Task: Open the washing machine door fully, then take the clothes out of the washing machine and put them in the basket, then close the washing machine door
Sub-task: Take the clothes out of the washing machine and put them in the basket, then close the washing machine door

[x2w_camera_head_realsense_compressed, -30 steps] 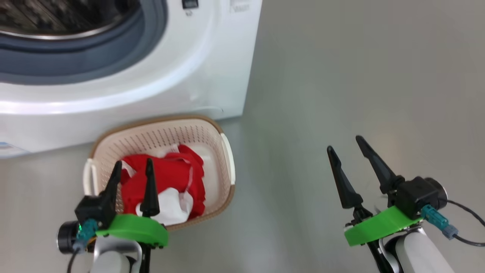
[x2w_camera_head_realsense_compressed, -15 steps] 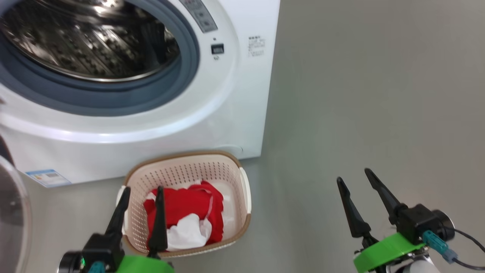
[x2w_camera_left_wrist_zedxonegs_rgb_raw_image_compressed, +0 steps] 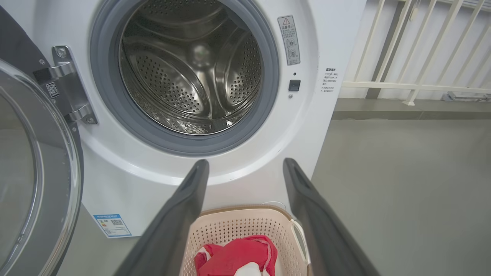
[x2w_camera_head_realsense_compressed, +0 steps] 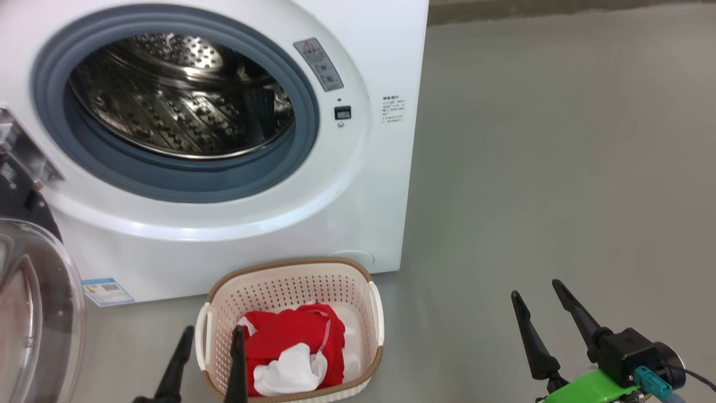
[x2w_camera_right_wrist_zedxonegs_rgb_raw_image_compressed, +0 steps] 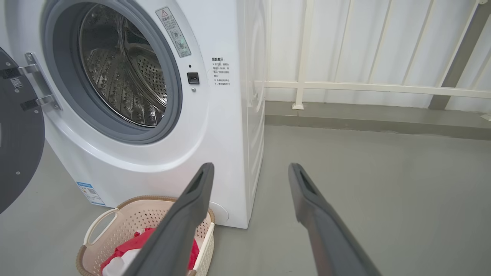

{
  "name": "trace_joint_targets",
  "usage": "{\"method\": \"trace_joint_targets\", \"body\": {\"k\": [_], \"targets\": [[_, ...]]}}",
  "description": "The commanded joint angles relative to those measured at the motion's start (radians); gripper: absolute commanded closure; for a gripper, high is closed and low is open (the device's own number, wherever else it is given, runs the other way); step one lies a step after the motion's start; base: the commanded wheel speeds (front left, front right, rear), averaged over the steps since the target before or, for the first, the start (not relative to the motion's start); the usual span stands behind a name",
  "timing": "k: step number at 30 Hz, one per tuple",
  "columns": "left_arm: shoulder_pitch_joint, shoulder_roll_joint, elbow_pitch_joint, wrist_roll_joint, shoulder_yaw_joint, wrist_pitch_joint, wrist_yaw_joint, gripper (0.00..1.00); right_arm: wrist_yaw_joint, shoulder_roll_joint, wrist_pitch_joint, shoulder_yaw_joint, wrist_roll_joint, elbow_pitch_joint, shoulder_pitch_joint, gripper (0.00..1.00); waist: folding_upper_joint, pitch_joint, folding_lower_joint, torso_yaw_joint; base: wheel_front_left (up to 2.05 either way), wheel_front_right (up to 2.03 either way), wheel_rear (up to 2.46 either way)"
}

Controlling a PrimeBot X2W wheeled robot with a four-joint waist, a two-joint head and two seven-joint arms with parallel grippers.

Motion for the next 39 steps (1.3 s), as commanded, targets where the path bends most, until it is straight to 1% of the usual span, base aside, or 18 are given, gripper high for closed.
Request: {"method": "trace_joint_targets", "body": {"k": [1, 8, 16, 39], "targets": [[-0.009, 0.009, -0.035, 0.006, 0.028, 0.001, 0.007, 0.0, 0.006, -0.004, 0.001, 0.019, -0.006, -0.029, -0.008, 0.0, 0.0, -0.012, 0.0, 0.005, 0.0, 0.0, 0.0], [0.04, 0.022, -0.067, 0.015, 0.021, 0.021, 0.019, 0.0, 0.006, -0.004, 0.017, 0.006, -0.006, -0.055, 0.032, 0.0, 0.0, -0.04, 0.0, 0.01, 0.0, 0.0, 0.0], [0.057, 0.039, -0.079, 0.014, 0.021, 0.037, 0.022, 0.0, 0.006, -0.004, 0.029, 0.003, 0.0, -0.076, 0.051, 0.0, 0.0, -0.046, 0.0, 0.012, 0.0, 0.0, 0.0], [0.051, 0.045, -0.07, 0.017, 0.001, 0.04, 0.04, 0.0, 0.006, -0.004, 0.04, -0.004, -0.005, -0.092, 0.056, 0.0, 0.0, -0.044, 0.0, 0.014, 0.0, 0.0, 0.0]]}}
